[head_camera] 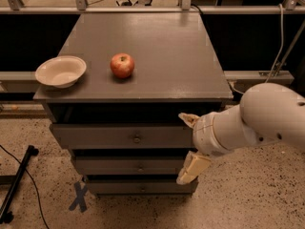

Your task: Open top drawer

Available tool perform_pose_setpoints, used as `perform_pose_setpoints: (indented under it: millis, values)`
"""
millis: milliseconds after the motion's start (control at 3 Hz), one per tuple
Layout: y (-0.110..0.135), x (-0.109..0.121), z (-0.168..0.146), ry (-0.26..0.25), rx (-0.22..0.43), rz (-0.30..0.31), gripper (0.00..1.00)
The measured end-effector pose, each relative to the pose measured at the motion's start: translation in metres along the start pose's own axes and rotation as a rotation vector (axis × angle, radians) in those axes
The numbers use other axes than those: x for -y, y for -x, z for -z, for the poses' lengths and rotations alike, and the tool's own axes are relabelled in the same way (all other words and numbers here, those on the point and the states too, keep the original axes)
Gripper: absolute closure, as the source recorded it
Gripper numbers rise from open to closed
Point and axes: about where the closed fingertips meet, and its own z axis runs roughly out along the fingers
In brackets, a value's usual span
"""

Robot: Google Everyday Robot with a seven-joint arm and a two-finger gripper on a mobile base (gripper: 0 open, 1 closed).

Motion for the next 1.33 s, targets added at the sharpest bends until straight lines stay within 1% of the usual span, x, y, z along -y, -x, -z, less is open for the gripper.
perform_pose_setpoints:
  millis: [333, 667, 1000, 1333]
  values:
    - [-0.020, 0.013, -0.016, -0.040, -0.087, 0.097, 0.00]
    - [-0.032, 0.028, -0.029, -0.046, -0.112, 0.190, 0.00]
    - [-0.046, 0.046, -0.046, -0.051, -0.135, 0.265, 0.00]
    - [-0.062, 0.062, -0.058, -0.064, -0.138, 0.290, 0.00]
